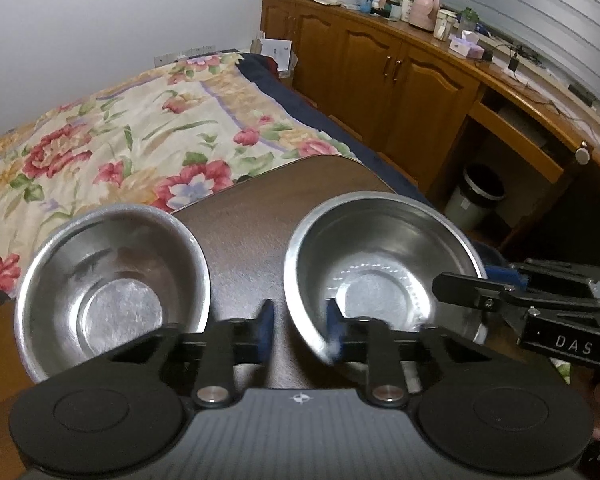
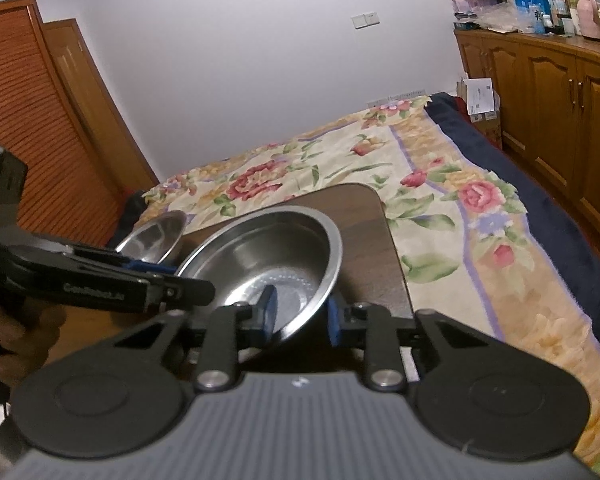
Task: Organize plates and bowls
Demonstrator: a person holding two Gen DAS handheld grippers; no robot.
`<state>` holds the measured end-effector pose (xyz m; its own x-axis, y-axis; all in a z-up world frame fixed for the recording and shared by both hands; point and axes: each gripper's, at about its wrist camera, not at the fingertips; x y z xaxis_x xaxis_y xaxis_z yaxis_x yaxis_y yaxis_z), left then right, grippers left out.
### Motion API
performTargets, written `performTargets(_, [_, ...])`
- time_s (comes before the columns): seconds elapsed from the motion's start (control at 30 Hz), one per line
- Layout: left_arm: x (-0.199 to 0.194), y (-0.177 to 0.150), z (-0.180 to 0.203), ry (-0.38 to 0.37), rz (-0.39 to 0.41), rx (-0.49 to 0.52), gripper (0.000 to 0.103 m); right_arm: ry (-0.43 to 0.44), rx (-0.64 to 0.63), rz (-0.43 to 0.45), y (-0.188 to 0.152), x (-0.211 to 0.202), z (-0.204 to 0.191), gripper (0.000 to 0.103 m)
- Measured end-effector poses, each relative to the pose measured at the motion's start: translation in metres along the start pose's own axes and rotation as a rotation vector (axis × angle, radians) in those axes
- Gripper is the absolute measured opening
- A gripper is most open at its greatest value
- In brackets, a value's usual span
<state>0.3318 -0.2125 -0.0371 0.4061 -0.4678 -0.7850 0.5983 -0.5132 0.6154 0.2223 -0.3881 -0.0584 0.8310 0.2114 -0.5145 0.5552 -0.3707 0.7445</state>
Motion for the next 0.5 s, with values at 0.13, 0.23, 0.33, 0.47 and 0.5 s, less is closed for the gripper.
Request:
performTargets(0.13, [-0.014,-0.002,0.005,0.024,0.009,-0.003,0.017,0.018,0.01,0.009,-0.004,-0.006,-0.004,0.021])
performTargets(0.23, [-0.033,-0.003,0.007,0.023,0.04,0.001,0.016,0.01,-0.007,0.018,-0.005,-0.013,-0.011,0.02])
performTargets(0.33, [-0.052,-0.003,0.008,0.014,0.071,0.003,0.016,0.013,-0.017,0.039,0.0,-0.024,-0.02,0.02])
performTargets(0.47, [-0.082,-0.005,0.011,0.015,0.118,0.011,0.017,0.023,-0.031,0.078,0.007,-0.043,-0.032,0.02])
performTargets(0.5, [-0.089,-0.006,0.012,0.017,0.13,0.013,0.017,0.026,-0.034,0.086,0.008,-0.047,-0.034,0.02])
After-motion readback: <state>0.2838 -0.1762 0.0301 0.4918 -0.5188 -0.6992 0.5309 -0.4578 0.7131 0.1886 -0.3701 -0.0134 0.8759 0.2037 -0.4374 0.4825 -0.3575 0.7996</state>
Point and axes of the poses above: each gripper's, at about its wrist camera, not at the fingertips, and x roughly the way its jaws point, z to its right, y to its top, and after that the axes turned 4 degrees about x, right-handed
